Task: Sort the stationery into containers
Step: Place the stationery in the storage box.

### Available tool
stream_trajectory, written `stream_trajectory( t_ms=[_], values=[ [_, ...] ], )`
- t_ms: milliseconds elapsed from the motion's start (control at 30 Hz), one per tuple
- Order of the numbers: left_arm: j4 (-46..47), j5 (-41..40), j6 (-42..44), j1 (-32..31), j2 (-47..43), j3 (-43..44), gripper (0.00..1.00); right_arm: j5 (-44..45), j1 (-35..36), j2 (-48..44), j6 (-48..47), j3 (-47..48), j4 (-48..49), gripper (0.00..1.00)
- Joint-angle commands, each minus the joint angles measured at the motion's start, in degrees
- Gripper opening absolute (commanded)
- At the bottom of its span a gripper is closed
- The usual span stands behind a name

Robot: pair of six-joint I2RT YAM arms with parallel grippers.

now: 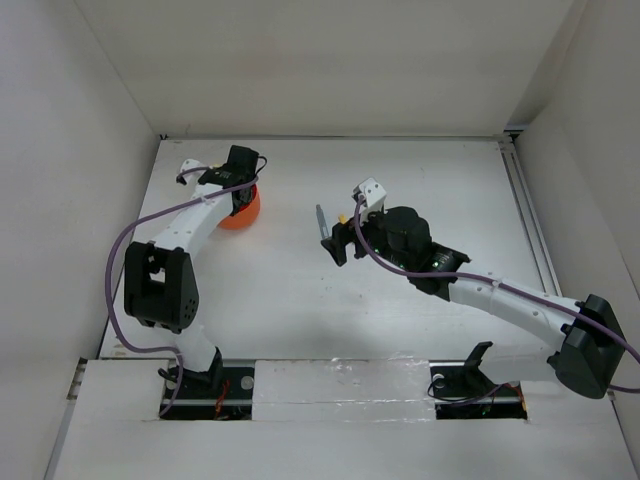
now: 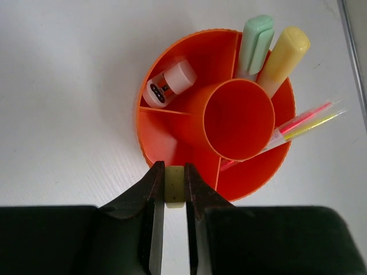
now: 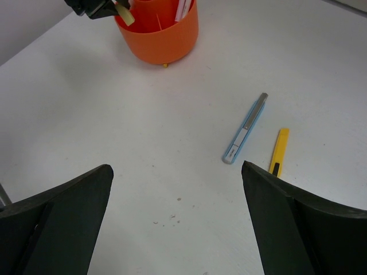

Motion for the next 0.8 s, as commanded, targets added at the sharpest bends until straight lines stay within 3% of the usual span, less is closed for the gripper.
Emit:
stream_trajectory(
  t_ms=[0, 767],
  values=[
    [-0.2, -4.73, -5.26, 0.19, -1.61, 0.28, 0.0, -1.86, -0.1, -0.33, 0.38, 0.09, 1.69, 1.0],
    [-0.55, -6.84, -12.2, 0.19, 1.54, -2.37, 0.0, -4.59, -0.1, 0.72, -0.14, 0.09, 3.27, 1.0]
  ],
)
